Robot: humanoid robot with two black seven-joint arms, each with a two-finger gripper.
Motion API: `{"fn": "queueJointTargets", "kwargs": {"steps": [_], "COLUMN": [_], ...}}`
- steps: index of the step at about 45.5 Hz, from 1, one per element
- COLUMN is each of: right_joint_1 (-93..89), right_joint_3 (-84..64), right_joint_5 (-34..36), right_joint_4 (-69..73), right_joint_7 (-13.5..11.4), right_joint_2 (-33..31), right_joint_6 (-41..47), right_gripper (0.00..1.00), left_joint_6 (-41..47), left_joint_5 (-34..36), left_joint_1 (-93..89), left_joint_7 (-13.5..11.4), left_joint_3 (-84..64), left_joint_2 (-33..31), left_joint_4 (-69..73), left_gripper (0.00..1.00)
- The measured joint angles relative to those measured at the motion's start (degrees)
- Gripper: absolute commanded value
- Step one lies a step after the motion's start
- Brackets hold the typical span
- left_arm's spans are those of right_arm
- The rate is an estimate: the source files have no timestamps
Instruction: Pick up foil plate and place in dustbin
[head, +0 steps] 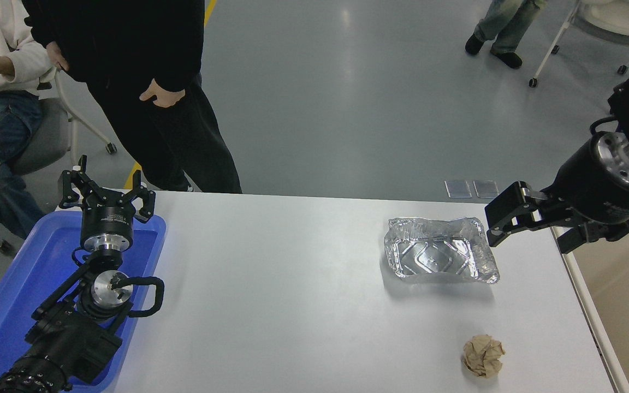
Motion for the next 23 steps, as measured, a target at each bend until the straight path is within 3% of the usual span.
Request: {"fn": "queueJointTargets", "kwargs": {"steps": [23], "right_joint_1": [-0.1], "right_joint_3": [0.0], "right_joint_5": [-1.7], "right_joint_4": [0.0], "right_joint_7": [0.0], "right_joint_2": [-2.6], "right_joint_6": [0.2], "right_gripper": [1.0], "left_joint_6": [0.0], "left_joint_5": [-0.1], "left_joint_1": [0.0], "left_joint_7": [0.1], "left_joint_3": [0.0], "left_joint_2": [0.1], "left_joint_4": [0.0], "left_gripper": [0.99]}}
